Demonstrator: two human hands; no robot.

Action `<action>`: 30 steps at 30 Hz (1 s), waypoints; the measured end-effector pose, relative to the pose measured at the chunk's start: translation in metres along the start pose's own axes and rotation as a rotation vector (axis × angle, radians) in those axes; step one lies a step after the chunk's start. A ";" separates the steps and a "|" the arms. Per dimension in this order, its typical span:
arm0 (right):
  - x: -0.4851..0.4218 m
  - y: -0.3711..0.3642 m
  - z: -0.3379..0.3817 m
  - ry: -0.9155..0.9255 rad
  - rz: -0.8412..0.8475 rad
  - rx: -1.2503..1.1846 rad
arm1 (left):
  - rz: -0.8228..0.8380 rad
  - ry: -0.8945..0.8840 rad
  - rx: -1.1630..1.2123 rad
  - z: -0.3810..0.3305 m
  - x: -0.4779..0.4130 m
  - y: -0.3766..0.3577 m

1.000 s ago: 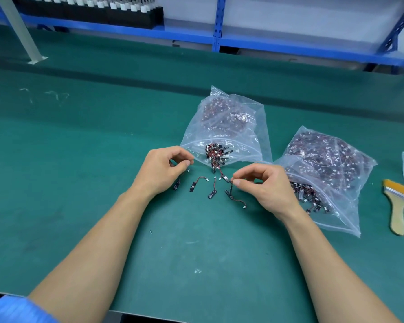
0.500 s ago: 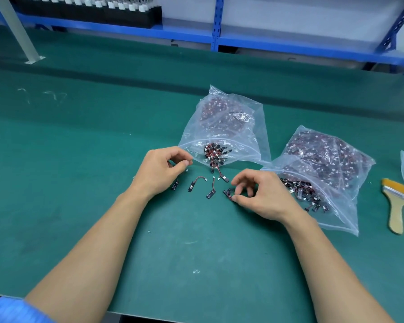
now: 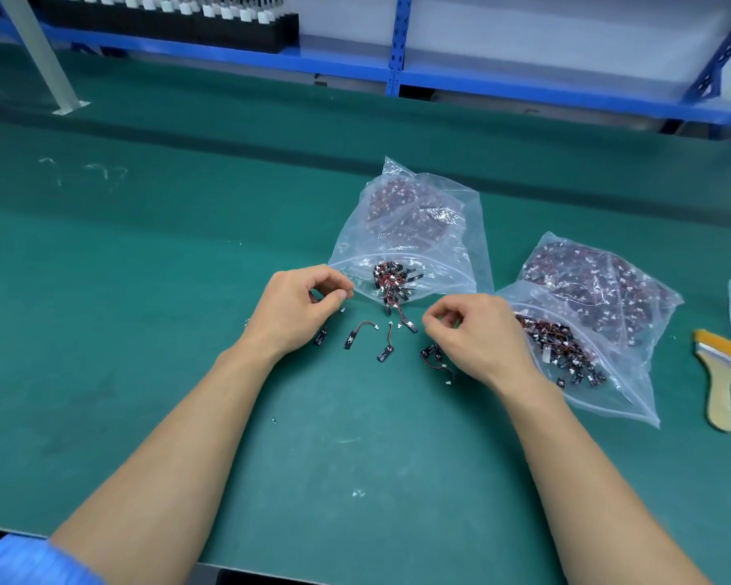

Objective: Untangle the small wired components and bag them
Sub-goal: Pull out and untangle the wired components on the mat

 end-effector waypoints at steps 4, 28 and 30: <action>-0.009 -0.018 0.011 -0.022 0.061 0.220 | 0.047 -0.068 -0.155 -0.010 0.000 -0.012; -0.005 -0.007 -0.013 -0.244 -0.160 -0.145 | -0.115 0.076 -0.167 -0.025 -0.012 -0.042; -0.004 -0.007 -0.013 -0.241 -0.166 -0.170 | -0.131 0.065 -0.110 -0.025 -0.010 -0.041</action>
Point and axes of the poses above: each hand's wrist, its own x-axis away from the middle knuckle, its own y-axis out of the back of the hand, z = x × y, the point moved 5 cm from there along -x, towards the middle knuckle, and after that the axes turned 11 degrees about x, right-handed, at the moved point
